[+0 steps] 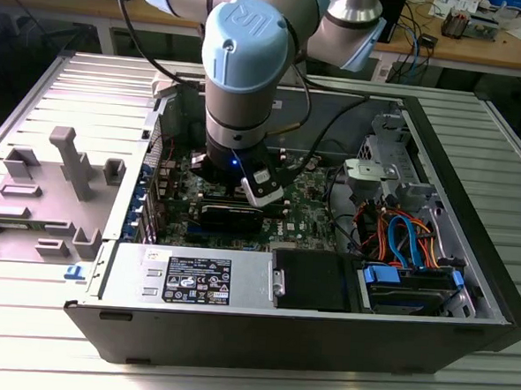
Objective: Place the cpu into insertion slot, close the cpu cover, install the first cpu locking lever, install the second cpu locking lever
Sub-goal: 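Install the second cpu locking lever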
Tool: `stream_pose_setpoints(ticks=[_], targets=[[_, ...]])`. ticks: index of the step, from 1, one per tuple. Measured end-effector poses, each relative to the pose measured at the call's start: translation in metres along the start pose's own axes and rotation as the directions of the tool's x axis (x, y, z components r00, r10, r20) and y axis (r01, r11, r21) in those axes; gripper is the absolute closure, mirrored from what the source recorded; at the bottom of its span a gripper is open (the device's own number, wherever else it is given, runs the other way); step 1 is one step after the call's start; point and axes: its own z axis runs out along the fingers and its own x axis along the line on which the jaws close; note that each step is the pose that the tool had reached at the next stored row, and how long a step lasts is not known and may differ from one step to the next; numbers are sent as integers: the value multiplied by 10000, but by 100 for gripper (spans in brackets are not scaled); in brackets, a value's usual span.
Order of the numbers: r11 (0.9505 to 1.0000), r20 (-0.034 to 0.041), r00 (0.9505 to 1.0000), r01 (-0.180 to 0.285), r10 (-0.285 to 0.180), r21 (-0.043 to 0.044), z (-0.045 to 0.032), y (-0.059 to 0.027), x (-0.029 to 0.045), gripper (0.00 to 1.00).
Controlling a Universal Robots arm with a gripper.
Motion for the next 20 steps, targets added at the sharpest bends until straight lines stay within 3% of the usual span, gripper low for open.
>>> stream_pose_setpoints(ticks=[5,13,20], targets=[[10000,2,10000,1,-1,-44,22,-4,47,89],[10000,4,10000,2,-2,-74,38,-8,47,89],[9998,10,10000,4,-4,-193,64,-15,46,89]])
